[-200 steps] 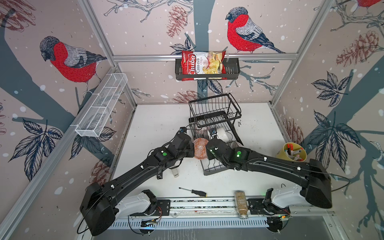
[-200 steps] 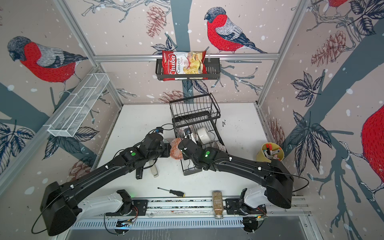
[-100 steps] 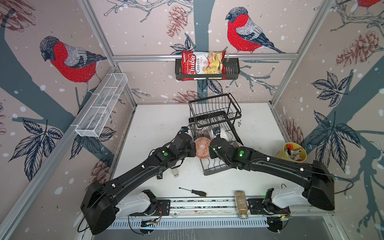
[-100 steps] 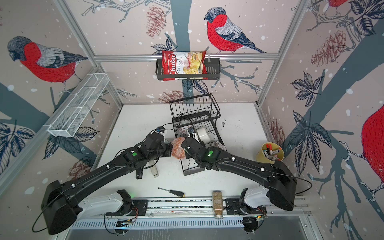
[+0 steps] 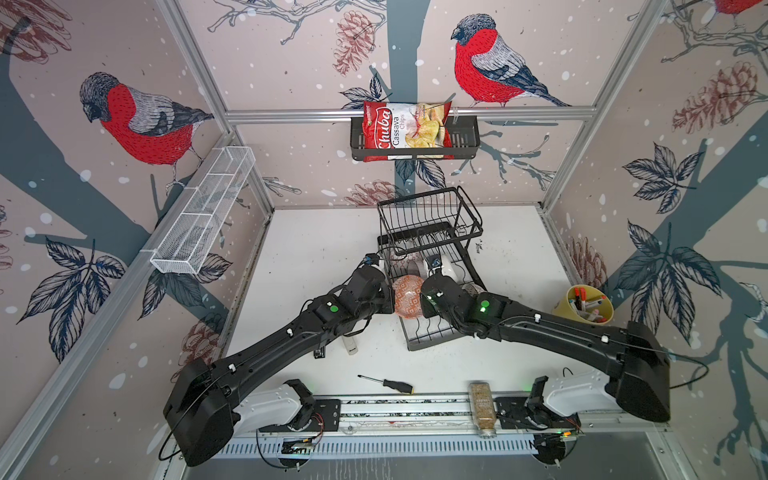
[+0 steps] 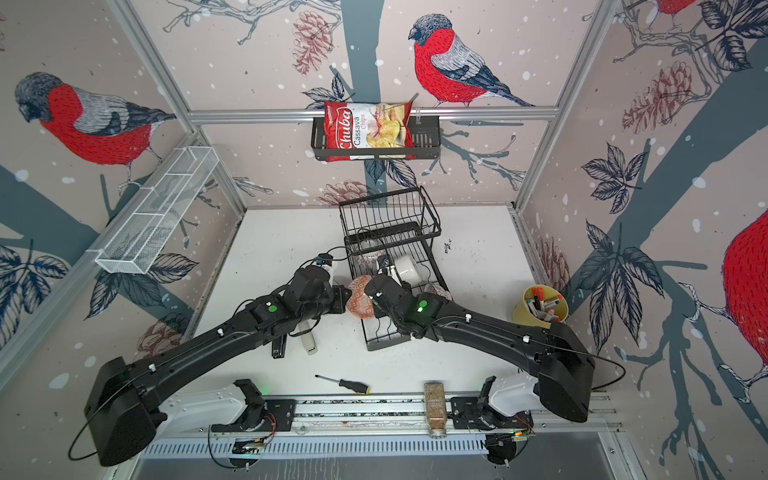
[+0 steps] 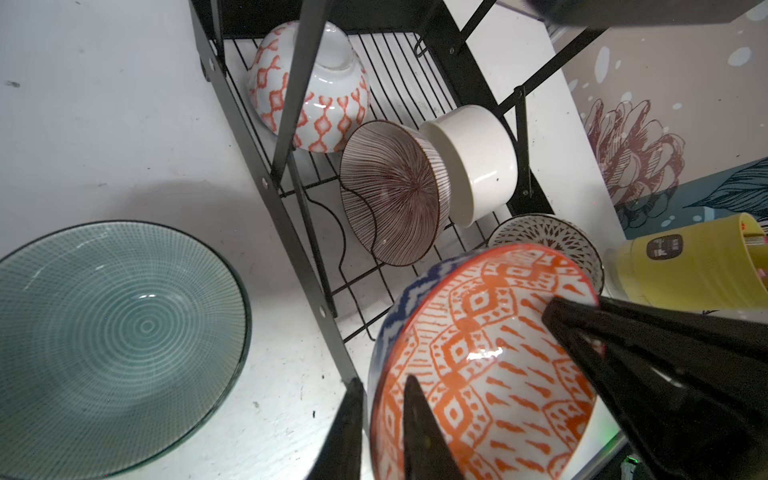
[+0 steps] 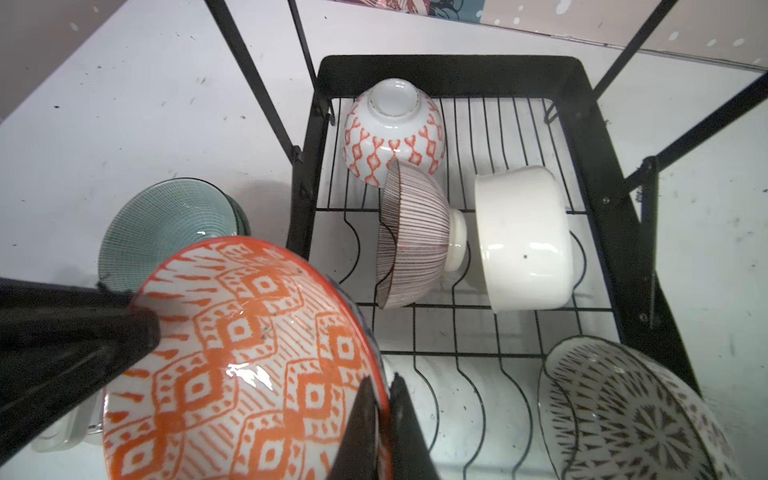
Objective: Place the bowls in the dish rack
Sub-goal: 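Open the left gripper and draw back while the right carries the bowl to the rack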
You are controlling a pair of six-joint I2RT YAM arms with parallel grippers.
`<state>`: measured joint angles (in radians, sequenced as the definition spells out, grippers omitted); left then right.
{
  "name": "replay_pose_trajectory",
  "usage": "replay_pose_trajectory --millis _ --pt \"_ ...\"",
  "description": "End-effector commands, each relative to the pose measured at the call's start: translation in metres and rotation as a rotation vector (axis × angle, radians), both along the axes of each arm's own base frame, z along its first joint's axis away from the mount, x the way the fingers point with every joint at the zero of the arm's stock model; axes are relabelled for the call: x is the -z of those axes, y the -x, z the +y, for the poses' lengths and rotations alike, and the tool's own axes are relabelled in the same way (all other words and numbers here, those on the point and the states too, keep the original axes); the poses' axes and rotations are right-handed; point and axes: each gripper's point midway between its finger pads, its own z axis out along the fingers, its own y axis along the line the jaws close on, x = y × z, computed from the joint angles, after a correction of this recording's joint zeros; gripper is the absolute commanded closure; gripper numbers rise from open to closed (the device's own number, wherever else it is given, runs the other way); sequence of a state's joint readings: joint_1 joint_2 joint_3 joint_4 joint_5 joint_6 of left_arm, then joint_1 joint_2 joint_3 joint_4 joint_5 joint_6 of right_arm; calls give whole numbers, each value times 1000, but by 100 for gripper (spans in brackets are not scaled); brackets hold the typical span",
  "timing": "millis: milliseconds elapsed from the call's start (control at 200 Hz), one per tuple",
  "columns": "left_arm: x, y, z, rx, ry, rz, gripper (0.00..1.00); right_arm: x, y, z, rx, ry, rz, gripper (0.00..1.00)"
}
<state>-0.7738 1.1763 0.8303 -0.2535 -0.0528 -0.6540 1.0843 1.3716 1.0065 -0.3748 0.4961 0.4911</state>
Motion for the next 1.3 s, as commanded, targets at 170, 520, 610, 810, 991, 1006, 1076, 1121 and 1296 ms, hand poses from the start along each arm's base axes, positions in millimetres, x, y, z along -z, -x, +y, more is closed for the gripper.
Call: replay_pose_trajectory --millis 170,520,610,810,991,1006,1076,1121,1296 --pt "-9 -5 -6 4 39 -35 49 -20 -7 -18 56 35 -76 100" --pt "-15 -4 5 -26 41 -78 20 -25 -8 -75 203 231 -174 100" --pt "-14 -3 7 -29 43 -88 19 -25 -10 -88 227 314 -212 100" --pt "-9 -3 13 -49 28 -92 17 -33 -11 -106 247 478 -312 100" --pt "-6 -4 21 -70 4 -109 14 -34 -8 -113 246 584 -358 100" --pt "-6 -5 21 -71 2 -110 14 -34 -8 -113 247 593 -361 100" --pt "-5 -6 23 -77 -7 -113 11 -34 -7 -111 245 618 -373 100" --pt "-4 -7 26 -82 -13 -114 9 -33 -6 -109 244 642 -387 100" --pt "-2 -10 37 -106 -21 -125 3 -26 -7 -105 230 726 -415 100"
